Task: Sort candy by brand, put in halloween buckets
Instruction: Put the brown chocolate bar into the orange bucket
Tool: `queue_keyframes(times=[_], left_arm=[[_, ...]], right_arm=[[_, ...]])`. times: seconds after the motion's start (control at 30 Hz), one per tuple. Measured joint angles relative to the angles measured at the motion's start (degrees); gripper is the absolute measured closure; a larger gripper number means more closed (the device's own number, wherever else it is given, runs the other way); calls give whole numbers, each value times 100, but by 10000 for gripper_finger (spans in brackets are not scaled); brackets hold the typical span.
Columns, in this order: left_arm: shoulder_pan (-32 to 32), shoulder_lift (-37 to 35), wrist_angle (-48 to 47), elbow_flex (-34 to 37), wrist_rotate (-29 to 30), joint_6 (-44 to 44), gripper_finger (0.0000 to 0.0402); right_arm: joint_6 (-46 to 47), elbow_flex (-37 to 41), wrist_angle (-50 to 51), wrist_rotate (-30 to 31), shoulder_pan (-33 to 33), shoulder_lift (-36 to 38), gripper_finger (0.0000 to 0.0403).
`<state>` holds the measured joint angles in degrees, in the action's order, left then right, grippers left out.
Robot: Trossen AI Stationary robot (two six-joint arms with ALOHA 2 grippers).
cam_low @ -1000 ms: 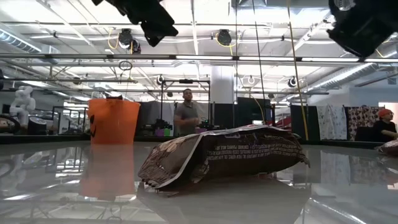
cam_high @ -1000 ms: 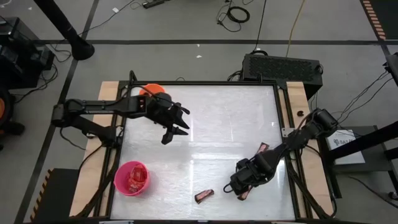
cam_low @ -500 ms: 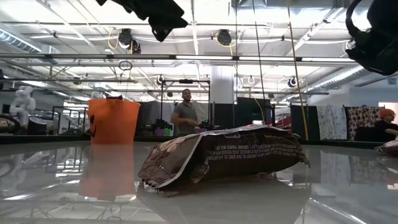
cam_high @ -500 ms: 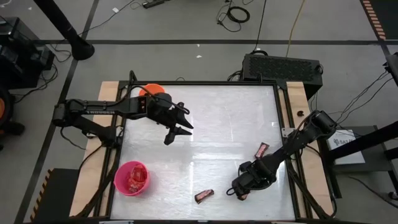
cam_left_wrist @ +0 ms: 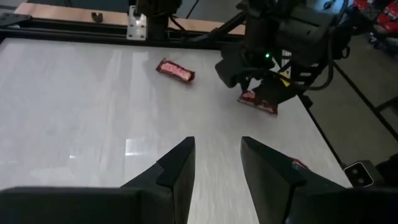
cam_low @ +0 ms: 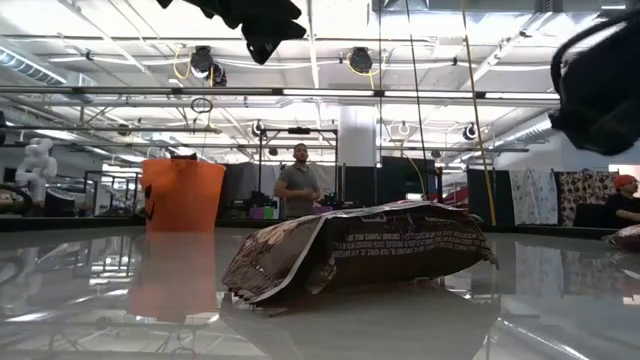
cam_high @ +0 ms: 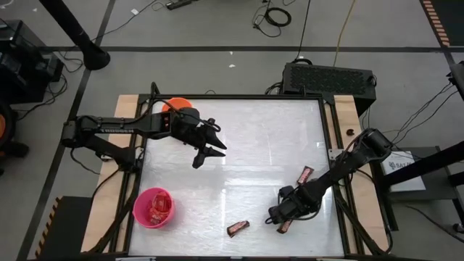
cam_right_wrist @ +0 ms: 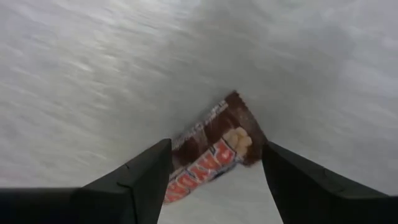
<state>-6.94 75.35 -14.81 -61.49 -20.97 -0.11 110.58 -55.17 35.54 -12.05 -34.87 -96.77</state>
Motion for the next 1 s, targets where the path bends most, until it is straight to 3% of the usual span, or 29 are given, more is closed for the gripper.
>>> queue_keyframes(times=[0.13,0.23,0.43,0.6,0.73,1.0], left_arm=[[0,0,-8,0,0,-106,264],[0,0,-15,0,2,-103,264],[0,0,-17,0,4,-101,264],[0,0,-18,0,7,-101,264],[0,0,-12,0,7,-261,264],[2,281,-52,-11,11,-1677,264]], right_arm=[[125,250,-417,-6,0,2,163],[108,314,-478,-33,1,11,186],[-238,327,-399,14,155,11,295],[-527,325,-485,476,411,33,388],[-920,336,-769,926,745,90,390],[-2128,332,-2160,1834,1555,248,400]])
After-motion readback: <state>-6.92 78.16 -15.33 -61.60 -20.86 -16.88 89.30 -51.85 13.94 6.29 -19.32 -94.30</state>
